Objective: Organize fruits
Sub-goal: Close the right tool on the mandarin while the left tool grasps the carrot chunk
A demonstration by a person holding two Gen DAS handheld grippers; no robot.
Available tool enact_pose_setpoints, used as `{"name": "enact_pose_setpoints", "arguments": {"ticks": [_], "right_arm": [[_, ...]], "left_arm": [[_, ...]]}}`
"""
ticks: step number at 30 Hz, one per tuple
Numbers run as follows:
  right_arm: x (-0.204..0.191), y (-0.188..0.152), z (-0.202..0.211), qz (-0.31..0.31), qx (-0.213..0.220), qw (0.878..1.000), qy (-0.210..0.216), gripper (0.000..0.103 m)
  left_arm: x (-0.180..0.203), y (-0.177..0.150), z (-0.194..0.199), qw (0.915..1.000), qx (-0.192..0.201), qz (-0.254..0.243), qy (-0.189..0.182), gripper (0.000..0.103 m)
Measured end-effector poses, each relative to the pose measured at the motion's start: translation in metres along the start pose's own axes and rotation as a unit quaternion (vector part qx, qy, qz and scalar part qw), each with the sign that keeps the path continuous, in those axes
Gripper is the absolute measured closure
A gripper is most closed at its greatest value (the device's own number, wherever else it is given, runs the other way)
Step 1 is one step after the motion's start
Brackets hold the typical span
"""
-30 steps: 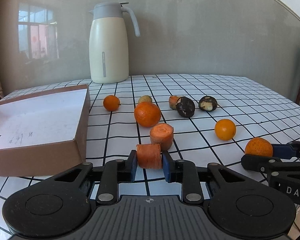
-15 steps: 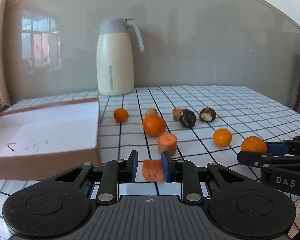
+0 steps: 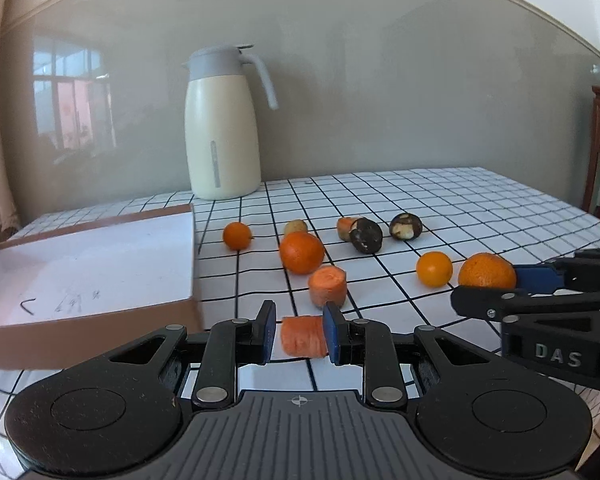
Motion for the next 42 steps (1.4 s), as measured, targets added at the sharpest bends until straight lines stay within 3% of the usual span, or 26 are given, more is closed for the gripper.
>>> {"name": "enact_pose_setpoints", "arguments": {"ticks": [16, 20, 28, 33, 34, 42], "right_arm": [[0.005, -0.004, -0.002, -0.007, -0.005, 1.0, -0.004, 0.075], [0.005, -0.004, -0.003, -0.004, -0.006, 1.0, -0.004, 0.075], [0.006, -0.004, -0.004, -0.006, -0.007, 1.0, -0.007, 0.075], [0.006, -0.004, -0.005, -0.007, -0.009, 1.0, -0.007, 0.075], [0.005, -0.004, -0.006, -0.006, -0.009, 1.0, -0.007, 0.075], [0.006, -0.003, -0.006, -0.009, -0.007, 1.0, -0.007, 0.075]], "left_arm": [[0.001, -0.005, -0.015, 0.9999, -0.007, -0.007, 0.012, 0.076], [0.004, -0.008, -0.016, 0.9998, -0.012, -0.012, 0.012, 0.045], [0.004, -0.014, -0.022, 0.9994, -0.031, -0.006, 0.017, 0.046], [0.006, -0.015, -0.019, 0.9994, -0.029, -0.01, 0.015, 0.058], [0.007, -0.015, -0.02, 0.9995, -0.029, -0.009, 0.012, 0.069], [0.009, -0.007, -0.006, 0.9998, -0.005, -0.017, 0.007, 0.07]]}}
Point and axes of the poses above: each gripper's, at about its wrist camera, not at the fingertips, and z roughly against the way its jaws point, x to its right, y to its top, the point moved 5 cm from there along -z, roughly the way its jaws point, and after that the axes turned 2 degrees about y, right-handed, at the moved point
